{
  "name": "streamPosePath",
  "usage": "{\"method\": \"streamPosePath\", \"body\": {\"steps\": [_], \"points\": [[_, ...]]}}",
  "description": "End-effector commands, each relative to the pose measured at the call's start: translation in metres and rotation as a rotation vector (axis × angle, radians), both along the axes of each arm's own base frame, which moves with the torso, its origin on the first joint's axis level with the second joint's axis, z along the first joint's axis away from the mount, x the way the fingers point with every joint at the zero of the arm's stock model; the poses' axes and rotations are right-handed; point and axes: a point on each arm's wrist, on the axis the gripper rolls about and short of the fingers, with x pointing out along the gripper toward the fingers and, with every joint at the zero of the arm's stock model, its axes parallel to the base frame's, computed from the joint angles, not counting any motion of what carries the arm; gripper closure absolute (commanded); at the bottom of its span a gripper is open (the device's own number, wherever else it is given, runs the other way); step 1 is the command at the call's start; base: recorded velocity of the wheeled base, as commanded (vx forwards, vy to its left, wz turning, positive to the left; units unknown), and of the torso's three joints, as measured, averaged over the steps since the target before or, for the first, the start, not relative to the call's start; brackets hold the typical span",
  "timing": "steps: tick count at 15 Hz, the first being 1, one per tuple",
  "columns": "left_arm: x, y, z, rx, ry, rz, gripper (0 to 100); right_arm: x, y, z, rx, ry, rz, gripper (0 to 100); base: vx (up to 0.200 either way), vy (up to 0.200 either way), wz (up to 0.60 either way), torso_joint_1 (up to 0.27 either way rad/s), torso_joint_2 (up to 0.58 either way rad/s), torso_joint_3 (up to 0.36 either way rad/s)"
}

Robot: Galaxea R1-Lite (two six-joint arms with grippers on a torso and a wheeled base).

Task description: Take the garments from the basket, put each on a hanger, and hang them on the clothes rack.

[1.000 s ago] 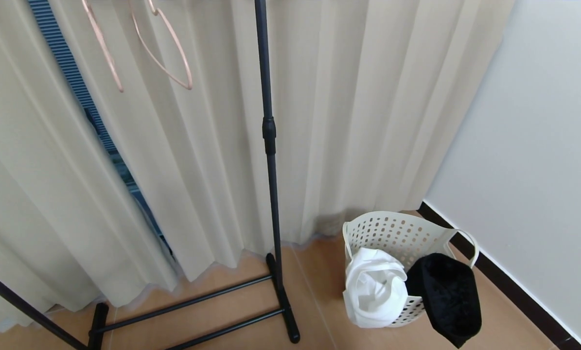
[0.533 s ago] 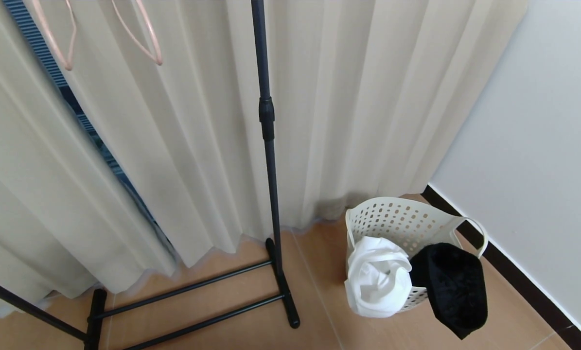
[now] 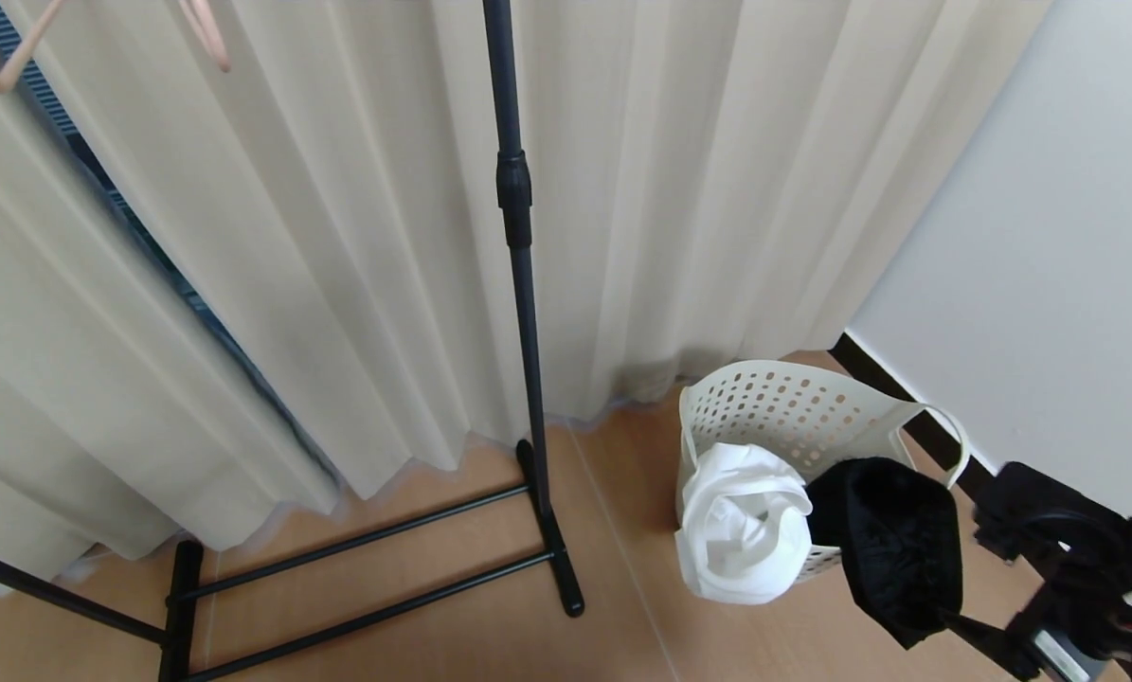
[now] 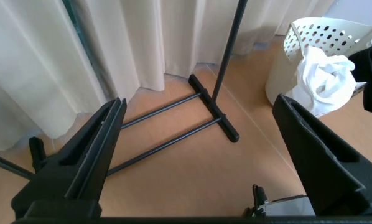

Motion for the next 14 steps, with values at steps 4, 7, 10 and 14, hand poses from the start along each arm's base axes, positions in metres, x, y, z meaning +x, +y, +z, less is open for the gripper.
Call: {"method": "streamPosePath", "body": {"steps": [4, 7, 10, 14], "points": [[0.0, 0.0, 0.0, -0.001, 0.001, 0.0, 0, 0.106, 0.035, -0.046, -0.149, 0.074, -0.044, 0, 0.0, 0.0, 0.0, 0.0, 0.0, 0.0], [0.0, 0.0, 0.0, -0.001, 0.001, 0.0, 0, 0.139, 0.045, -0.064, -0.158, 0.099, -0.049, 0, 0.0, 0.0, 0.0, 0.0, 0.0, 0.0], [0.0, 0.0, 0.0, -0.001, 0.001, 0.0, 0, 0.17, 0.053, -0.087, -0.167, 0.098, -0.06, 0, 0.0, 0.0, 0.0, 0.001, 0.0, -0.033], [0.0, 0.0, 0.0, -0.001, 0.001, 0.0, 0, 0.187, 0.058, -0.1, -0.168, 0.092, -0.06, 0, 0.0, 0.0, 0.0, 0.004, 0.0, -0.17]]}}
